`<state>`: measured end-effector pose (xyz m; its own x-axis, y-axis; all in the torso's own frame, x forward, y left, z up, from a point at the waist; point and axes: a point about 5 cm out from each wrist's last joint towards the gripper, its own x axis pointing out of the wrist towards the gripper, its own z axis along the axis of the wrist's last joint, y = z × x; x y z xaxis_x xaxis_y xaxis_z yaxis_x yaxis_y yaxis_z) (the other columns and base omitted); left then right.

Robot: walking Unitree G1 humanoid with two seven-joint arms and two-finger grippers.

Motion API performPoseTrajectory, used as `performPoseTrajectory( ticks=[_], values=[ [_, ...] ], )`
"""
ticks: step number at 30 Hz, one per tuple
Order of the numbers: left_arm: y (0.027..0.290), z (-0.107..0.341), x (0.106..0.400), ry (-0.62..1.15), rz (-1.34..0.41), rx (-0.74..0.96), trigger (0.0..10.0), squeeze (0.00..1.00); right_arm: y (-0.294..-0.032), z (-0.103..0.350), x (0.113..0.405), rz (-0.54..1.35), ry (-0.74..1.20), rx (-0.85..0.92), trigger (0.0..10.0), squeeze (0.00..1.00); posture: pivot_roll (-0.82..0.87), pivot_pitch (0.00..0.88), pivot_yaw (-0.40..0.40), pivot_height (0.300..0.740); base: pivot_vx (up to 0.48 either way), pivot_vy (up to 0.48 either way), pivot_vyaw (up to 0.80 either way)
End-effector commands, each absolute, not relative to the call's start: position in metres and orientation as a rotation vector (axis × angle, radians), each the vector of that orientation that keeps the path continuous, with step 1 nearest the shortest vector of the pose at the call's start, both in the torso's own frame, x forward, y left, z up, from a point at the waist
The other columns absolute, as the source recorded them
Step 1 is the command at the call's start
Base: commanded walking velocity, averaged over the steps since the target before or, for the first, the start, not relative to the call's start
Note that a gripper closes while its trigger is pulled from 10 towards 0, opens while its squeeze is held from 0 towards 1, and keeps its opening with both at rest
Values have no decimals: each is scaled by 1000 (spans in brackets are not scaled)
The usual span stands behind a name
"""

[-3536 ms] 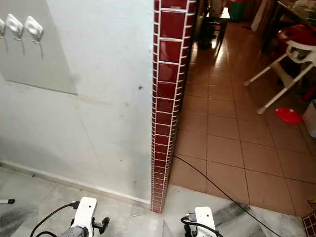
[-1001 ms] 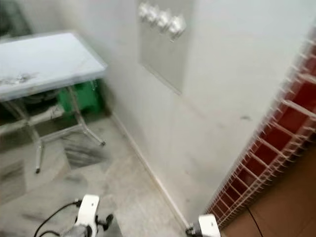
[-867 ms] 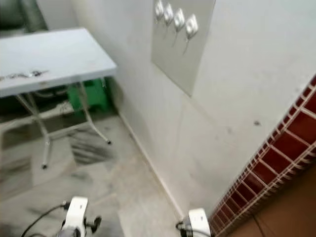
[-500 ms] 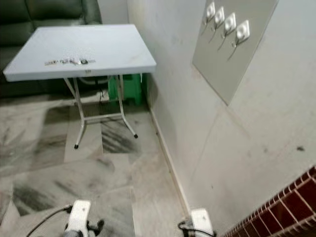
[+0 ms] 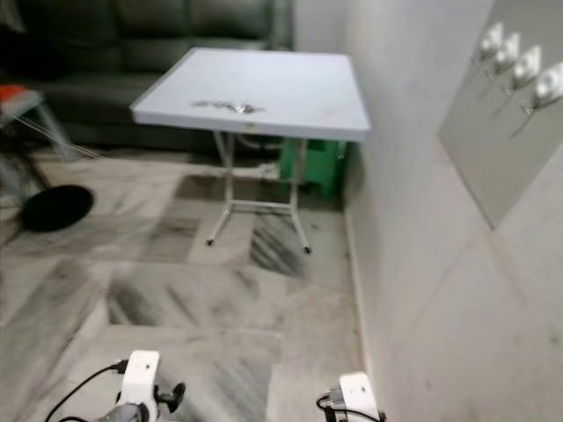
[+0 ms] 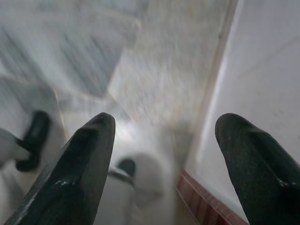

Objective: Hang keys on a hook

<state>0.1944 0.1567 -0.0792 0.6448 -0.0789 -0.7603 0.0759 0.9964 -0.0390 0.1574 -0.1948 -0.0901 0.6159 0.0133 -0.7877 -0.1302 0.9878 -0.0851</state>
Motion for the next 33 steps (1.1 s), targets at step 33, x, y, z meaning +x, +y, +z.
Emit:
performPoseTrajectory(
  ticks=[33],
  values=[
    [162, -75, 202, 842, -72, -44, 10000, 0, -187, -86, 169, 60, 857, -41, 10000, 0, -14, 0, -45, 740, 0, 67, 72]
  ],
)
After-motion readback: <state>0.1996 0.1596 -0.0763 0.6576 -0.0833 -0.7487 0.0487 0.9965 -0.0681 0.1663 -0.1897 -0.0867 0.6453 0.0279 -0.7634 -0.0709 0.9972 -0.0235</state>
